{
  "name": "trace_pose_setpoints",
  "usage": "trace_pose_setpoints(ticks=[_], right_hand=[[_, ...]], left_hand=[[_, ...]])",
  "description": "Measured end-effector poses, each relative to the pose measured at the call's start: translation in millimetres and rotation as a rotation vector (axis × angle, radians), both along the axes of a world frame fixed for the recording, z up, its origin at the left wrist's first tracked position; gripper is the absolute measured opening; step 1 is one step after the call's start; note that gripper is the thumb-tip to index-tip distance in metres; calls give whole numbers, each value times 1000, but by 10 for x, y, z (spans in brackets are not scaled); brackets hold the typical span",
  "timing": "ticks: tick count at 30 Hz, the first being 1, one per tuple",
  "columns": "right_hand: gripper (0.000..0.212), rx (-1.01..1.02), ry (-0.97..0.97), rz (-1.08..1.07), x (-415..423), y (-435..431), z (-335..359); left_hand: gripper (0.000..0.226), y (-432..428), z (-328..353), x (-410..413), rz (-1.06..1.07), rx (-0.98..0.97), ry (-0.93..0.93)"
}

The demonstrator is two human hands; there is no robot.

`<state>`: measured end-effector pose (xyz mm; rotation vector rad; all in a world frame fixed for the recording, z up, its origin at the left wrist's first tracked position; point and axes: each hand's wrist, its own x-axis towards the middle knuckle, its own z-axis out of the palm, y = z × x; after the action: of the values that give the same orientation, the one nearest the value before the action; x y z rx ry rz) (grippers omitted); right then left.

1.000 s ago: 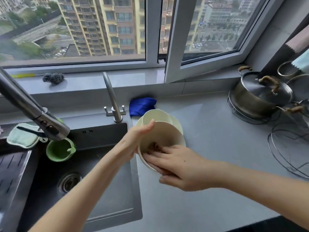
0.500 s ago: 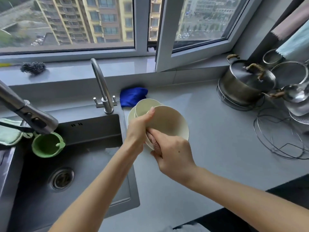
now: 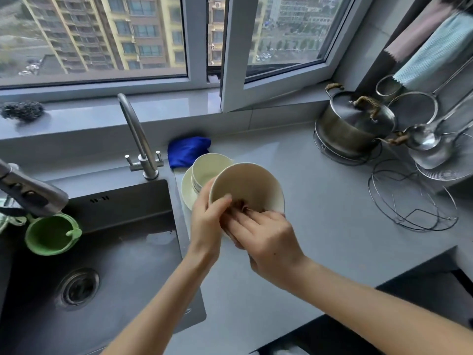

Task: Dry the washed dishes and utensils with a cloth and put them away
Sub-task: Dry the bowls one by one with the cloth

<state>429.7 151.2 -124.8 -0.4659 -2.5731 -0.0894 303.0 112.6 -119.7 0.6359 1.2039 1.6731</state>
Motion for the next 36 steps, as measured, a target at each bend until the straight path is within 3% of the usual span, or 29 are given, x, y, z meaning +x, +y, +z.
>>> trace_pose_setpoints(ticks=[2, 4, 6, 9, 12, 15, 18, 20, 24, 26, 29, 33, 36], right_hand=[[34, -88, 37, -26, -31, -139, -77], [32, -37, -64, 129, 121, -68, -85], [31, 74, -199, 336, 311, 80, -73], [33, 131, -286, 442, 395, 261, -31], [28, 153, -239, 295, 343, 369, -33], [21, -62, 33, 35, 156, 240, -54], [21, -130, 150, -109, 0, -14, -129], [25, -90, 93, -15, 112, -14, -137], [29, 2, -141, 379, 478, 268, -68], [33, 20, -232, 450, 535, 372, -47], [28, 107, -308, 415, 533, 471, -91], [23, 40, -220, 273, 475, 504, -153], [27, 42, -170, 253, 477, 545, -164]], left_hand=[[30, 57, 2, -68, -17, -58, 46], [47, 99, -5, -233, -220, -210, 69], [58, 140, 19, -319, -490, -374, 209], [31, 217, 195, -350, -675, -487, 253], [39, 274, 116, -330, -564, -380, 94], [53, 144, -38, 69, -182, -128, 56], [36, 162, -68, 231, 47, -74, 70], [30, 193, -86, 85, -8, -177, 87], [60, 231, -44, -193, -433, -473, 193], [55, 212, 29, -203, -537, -516, 130], [51, 185, 14, -53, -373, -519, -5], [50, -20, -95, 463, -8, -339, 143], [42, 82, -147, 472, 106, -401, 320]])
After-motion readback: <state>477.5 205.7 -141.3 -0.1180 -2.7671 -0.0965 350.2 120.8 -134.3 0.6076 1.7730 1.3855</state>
